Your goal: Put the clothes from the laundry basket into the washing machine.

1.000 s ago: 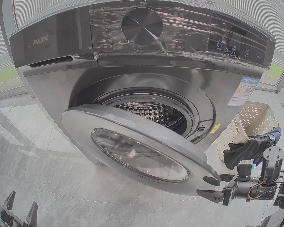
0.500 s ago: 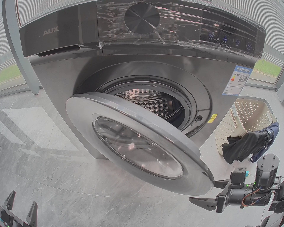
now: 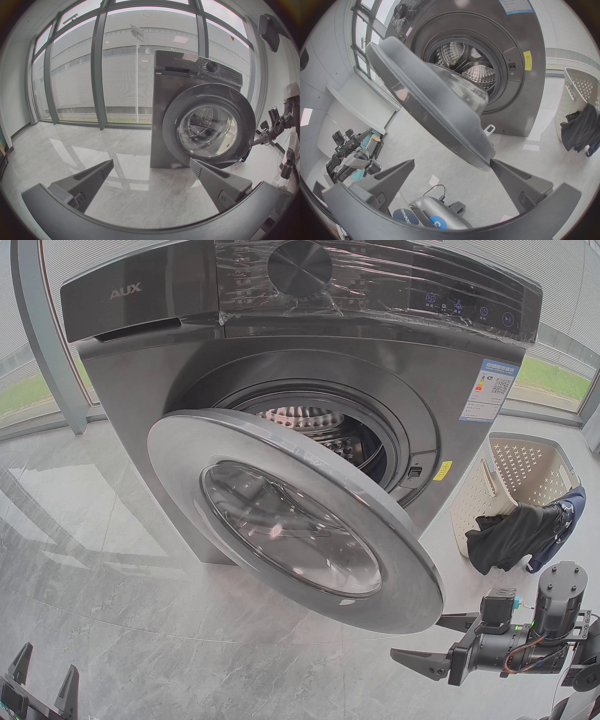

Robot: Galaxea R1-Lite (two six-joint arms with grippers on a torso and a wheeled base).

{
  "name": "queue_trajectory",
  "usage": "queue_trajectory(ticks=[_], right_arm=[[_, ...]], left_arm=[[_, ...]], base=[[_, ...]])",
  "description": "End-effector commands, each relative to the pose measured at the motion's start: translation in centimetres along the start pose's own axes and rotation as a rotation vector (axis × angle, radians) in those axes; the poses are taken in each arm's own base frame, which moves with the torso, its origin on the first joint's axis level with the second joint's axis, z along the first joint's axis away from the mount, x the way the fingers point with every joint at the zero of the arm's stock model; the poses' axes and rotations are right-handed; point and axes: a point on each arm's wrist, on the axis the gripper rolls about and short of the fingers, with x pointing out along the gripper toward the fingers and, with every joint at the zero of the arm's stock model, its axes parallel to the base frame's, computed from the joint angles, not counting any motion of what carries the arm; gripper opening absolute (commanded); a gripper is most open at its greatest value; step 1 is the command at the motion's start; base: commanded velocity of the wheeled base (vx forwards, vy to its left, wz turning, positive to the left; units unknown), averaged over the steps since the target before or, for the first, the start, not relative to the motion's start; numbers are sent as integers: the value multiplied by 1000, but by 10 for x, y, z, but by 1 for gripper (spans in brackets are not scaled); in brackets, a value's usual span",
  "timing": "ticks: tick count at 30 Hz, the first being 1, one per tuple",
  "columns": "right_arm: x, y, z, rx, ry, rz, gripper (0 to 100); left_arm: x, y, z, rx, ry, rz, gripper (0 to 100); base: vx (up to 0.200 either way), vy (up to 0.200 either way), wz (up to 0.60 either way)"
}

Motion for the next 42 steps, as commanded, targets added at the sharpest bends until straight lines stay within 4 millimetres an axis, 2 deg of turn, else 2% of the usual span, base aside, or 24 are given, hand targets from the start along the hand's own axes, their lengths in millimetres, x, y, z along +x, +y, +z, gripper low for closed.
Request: queue_trajectory(ticks=[1,4,12,16,19,22,28,35,42], right_arm=[[5,2,-6,-3,34,10,100],[1,3,-14,-3,54,21,100],[-16,-12,-40,-19,153,-50,100],[-14,-27,-36,-3,140,-133,100],[-6,-52,-26,25,110,-246,100],[-4,-63,-22,31,102,-290,100],[5,-67,-15,29,87,-299,100],[25,-66,7,33,-61,-317,100],[27,-46,-8,2,-44,-228,100]], left_arm=[[0,0,-5,0,-1,0,100],[0,0,-5,0,-1,0,100],[0,0,-5,0,-1,-2,100],[0,0,-5,0,-1,0,100],[0,0,-5,0,-1,0,100],[0,0,-5,0,-1,0,100],[0,0,-5,0,-1,0,100],[0,0,-5,0,-1,-2,100],[0,0,-5,0,-1,0,100]], base=[[0,0,0],[0,0,0],[0,0,0],[0,0,0],[0,0,0],[0,0,0],[0,0,0],[0,0,0],[0,0,0]])
